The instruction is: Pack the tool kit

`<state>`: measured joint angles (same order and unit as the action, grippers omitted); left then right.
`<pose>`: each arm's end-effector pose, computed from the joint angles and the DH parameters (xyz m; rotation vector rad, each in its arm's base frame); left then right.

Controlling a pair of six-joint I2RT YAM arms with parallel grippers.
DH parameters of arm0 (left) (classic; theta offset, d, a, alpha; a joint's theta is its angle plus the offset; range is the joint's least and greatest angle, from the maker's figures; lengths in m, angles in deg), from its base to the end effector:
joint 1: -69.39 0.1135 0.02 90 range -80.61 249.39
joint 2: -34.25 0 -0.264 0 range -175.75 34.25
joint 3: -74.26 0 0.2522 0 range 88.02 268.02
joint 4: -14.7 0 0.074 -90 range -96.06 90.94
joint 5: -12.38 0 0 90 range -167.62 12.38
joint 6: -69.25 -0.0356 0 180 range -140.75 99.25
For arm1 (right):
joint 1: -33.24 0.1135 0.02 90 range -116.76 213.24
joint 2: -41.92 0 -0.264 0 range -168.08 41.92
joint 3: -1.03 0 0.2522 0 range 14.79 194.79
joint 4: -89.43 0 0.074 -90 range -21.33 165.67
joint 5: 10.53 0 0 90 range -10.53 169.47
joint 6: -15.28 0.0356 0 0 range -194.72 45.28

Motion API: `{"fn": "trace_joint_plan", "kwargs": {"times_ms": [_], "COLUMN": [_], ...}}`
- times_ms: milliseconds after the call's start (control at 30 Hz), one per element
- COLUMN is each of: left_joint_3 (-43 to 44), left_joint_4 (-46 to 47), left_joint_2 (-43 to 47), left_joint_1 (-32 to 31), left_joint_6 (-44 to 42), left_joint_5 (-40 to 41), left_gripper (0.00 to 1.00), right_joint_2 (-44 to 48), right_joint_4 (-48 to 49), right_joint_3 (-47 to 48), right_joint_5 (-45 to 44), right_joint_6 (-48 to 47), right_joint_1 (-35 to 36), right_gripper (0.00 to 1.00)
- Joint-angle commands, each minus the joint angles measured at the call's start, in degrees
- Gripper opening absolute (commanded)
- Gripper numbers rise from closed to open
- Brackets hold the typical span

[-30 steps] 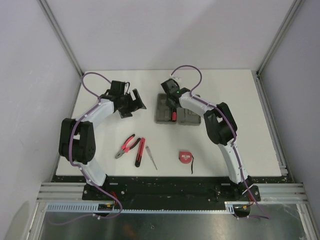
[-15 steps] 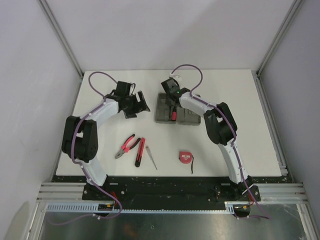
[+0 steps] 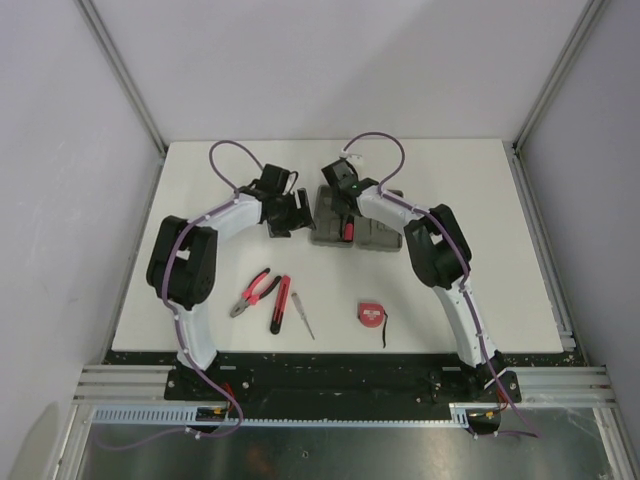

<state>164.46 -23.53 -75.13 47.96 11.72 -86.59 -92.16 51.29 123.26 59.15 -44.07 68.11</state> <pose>0.3746 -0.1530 0.1877 -0.1947 2.6466 -0.5370 0.4333 0.2869 0.1691 0.0673 2.3739 0.1097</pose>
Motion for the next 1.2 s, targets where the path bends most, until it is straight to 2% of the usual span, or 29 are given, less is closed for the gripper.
{"fn": "trace_joint_plan", "kwargs": {"times_ms": [0,100,233,333,500,667,767,833,1167], "left_joint_3": [2.82,3.16,3.66,4.05,5.16,6.72,8.73,10.13,11.68], "left_joint_4": [1.25,1.20,1.21,1.20,1.19,1.26,1.28,1.27,1.28], "left_joint_2": [-1.97,-3.18,-4.11,-4.35,-5.47,-5.95,-6.99,-8.43,-12.90], "left_joint_1": [-0.85,-1.23,-1.79,-2.21,-2.21,-2.22,-2.21,-2.30,-3.42], "left_joint_6": [-0.70,-0.30,-0.03,0.11,0.41,1.06,1.21,1.15,-2.31], "left_joint_5": [0.13,-1.17,-2.25,-2.35,-2.75,-2.18,-1.59,-1.14,0.64], "left_gripper": [0.77,0.72,0.70,0.70,0.70,0.77,0.76,0.73,0.36], "right_joint_2": [-1.70,-1.97,-0.05,3.28,7.66,10.68,12.58,14.12,21.12], "right_joint_4": [0.88,1.09,1.12,2.83,4.48,4.89,5.48,6.10,8.39], "right_joint_3": [1.78,1.86,1.41,0.11,-1.11,-3.18,-5.73,-7.83,-17.52], "right_joint_5": [-2.60,-2.61,-3.61,-4.23,-4.14,-4.04,-3.97,-3.51,-1.01], "right_joint_6": [0.68,0.83,0.81,0.06,-1.90,-2.84,-3.02,-3.05,-2.68], "right_joint_1": [-0.24,-0.30,-0.13,0.01,0.32,0.35,0.17,-0.21,-2.20], "right_gripper": [0.00,0.04,0.31,0.46,0.57,0.61,0.60,0.59,0.55]}}
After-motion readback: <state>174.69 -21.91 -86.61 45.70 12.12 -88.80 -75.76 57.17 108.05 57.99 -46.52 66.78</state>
